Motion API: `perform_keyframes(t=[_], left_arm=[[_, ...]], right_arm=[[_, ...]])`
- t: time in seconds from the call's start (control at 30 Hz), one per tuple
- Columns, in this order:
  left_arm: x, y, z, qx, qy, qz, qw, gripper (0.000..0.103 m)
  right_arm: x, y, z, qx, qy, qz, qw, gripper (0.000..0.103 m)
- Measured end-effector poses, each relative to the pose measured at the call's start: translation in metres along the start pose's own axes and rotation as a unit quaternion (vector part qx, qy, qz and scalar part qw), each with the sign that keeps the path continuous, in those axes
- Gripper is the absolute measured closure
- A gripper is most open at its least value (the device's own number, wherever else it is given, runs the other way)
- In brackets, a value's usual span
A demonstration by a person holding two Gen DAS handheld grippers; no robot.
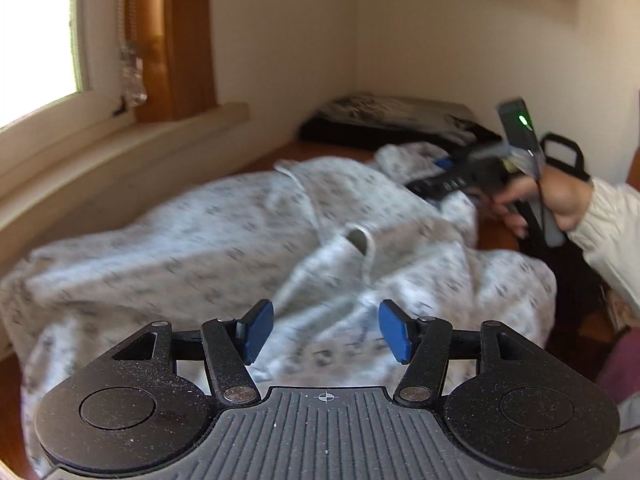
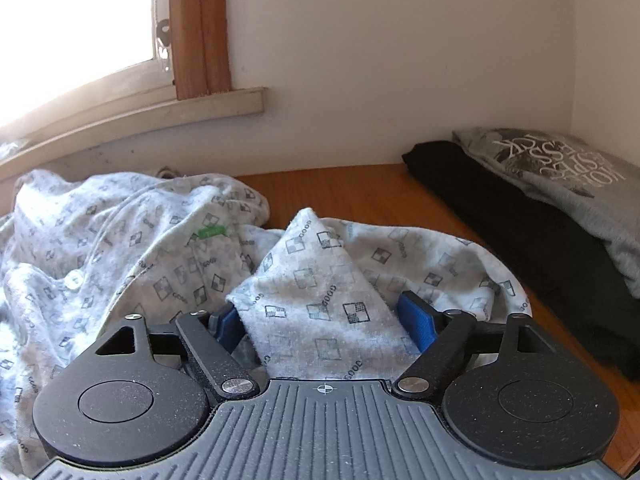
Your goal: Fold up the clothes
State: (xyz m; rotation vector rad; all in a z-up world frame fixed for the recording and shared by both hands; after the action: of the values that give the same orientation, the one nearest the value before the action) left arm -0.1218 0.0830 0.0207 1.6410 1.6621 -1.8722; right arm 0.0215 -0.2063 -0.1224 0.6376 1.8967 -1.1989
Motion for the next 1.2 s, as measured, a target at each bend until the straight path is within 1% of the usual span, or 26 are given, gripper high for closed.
perform_keyframes(t=[0.07, 0.13, 0.17, 0.2, 0.23, 0.27, 0.3, 0.4, 0.5, 0.57, 0.63, 0.73, 0.77, 0.83, 0.87, 0.9, 0.93, 0.97, 1.0, 1.03, 1.07, 1.1, 1.2], left_arm=[[0.007, 0.004, 0.008, 0.010, 0.001, -0.005, 0.9999, 0.040], [0.013, 0.006, 0.010, 0.012, 0.008, -0.011, 0.9998, 0.041], [0.016, 0.007, 0.010, 0.013, 0.010, -0.014, 0.9998, 0.045], [0.020, 0.009, 0.009, 0.014, 0.009, -0.017, 0.9997, 0.056], [0.023, 0.011, 0.007, 0.015, 0.008, -0.020, 0.9997, 0.063], [0.026, 0.013, 0.006, 0.014, 0.006, -0.024, 0.9996, 0.083], [0.030, 0.014, 0.002, 0.008, 0.002, -0.030, 0.9995, 0.100], [0.041, 0.010, -0.010, -0.021, 0.009, -0.045, 0.9987, 0.100], [0.059, -0.008, -0.035, -0.056, 0.002, -0.061, 0.9966, 0.100], [0.076, -0.023, -0.055, -0.077, -0.002, -0.076, 0.9941, 0.100], [0.094, -0.042, -0.078, -0.105, -0.017, -0.089, 0.9903, 0.100], [0.111, -0.069, -0.103, -0.125, -0.043, -0.097, 0.9864, 0.100], [0.115, -0.077, -0.111, -0.132, -0.051, -0.098, 0.9851, 0.100], [0.110, -0.088, -0.118, -0.142, -0.064, -0.088, 0.9839, 0.095], [0.107, -0.093, -0.122, -0.147, -0.070, -0.082, 0.9833, 0.088], [0.102, -0.096, -0.125, -0.152, -0.071, -0.075, 0.9829, 0.078], [0.098, -0.097, -0.126, -0.157, -0.068, -0.071, 0.9826, 0.071], [0.093, -0.097, -0.127, -0.162, -0.065, -0.067, 0.9824, 0.060], [0.087, -0.095, -0.128, -0.166, -0.059, -0.063, 0.9822, 0.056], [0.081, -0.092, -0.128, -0.167, -0.056, -0.060, 0.9825, 0.055], [0.075, -0.088, -0.128, -0.166, -0.055, -0.055, 0.9831, 0.053], [0.069, -0.084, -0.127, -0.164, -0.055, -0.050, 0.9837, 0.047], [0.049, -0.066, -0.124, -0.158, -0.056, -0.027, 0.9855, 0.040]], right_arm=[[0.000, 0.000, 0.000, -0.002, -0.003, 0.001, 1.000, 0.024], [0.000, -0.001, 0.002, -0.007, 0.004, 0.001, 1.000, 0.024], [0.000, -0.001, 0.001, -0.007, 0.004, 0.002, 1.000, 0.024], [0.000, -0.001, 0.001, -0.007, 0.004, 0.003, 1.000, 0.024], [0.000, -0.001, 0.001, -0.007, 0.004, 0.003, 1.000, 0.024], [0.000, -0.001, 0.001, -0.007, 0.005, 0.004, 1.000, 0.024], [0.000, -0.002, 0.001, -0.007, 0.005, 0.005, 1.000, 0.024], [0.000, -0.003, 0.002, -0.008, 0.009, 0.007, 1.000, 0.024], [0.000, -0.003, 0.002, -0.010, 0.010, 0.009, 1.000, 0.024], [0.000, -0.004, 0.003, -0.016, 0.014, 0.011, 1.000, 0.024], [-0.001, -0.004, 0.005, -0.021, 0.021, 0.012, 0.999, 0.024], [0.000, -0.004, 0.004, -0.020, 0.017, 0.011, 1.000, 0.024], [0.000, -0.003, 0.002, -0.017, 0.010, 0.010, 1.000, 0.024], [0.002, -0.002, 0.000, -0.011, -0.001, 0.010, 1.000, 0.024], [0.002, -0.002, 0.000, -0.010, -0.002, 0.010, 1.000, 0.024], [0.002, -0.002, 0.000, -0.010, -0.002, 0.010, 1.000, 0.024], [0.002, -0.002, 0.001, -0.012, 0.001, 0.011, 1.000, 0.024], [0.002, -0.003, 0.002, -0.014, 0.004, 0.012, 1.000, 0.024], [0.002, -0.003, 0.003, -0.016, 0.007, 0.012, 1.000, 0.024], [0.002, -0.003, 0.003, -0.017, 0.009, 0.013, 1.000, 0.024], [0.002, -0.003, 0.004, -0.018, 0.010, 0.013, 1.000, 0.024], [0.002, -0.003, 0.004, -0.019, 0.010, 0.014, 1.000, 0.024], [0.002, -0.005, 0.005, -0.020, 0.012, 0.020, 1.000, 0.025]])
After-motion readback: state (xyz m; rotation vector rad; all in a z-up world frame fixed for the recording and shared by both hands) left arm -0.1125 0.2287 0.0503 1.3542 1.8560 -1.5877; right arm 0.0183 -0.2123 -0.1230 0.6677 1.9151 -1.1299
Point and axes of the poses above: each gripper's, at about its wrist camera, not at the fingertips, and y roughly the way its jaws point, z to its right, x to its underside, the point moved 9 cm from there along y, roughly the way its jaws point, and after that the axes turned 14 degrees about y, right-handed, at the moved point
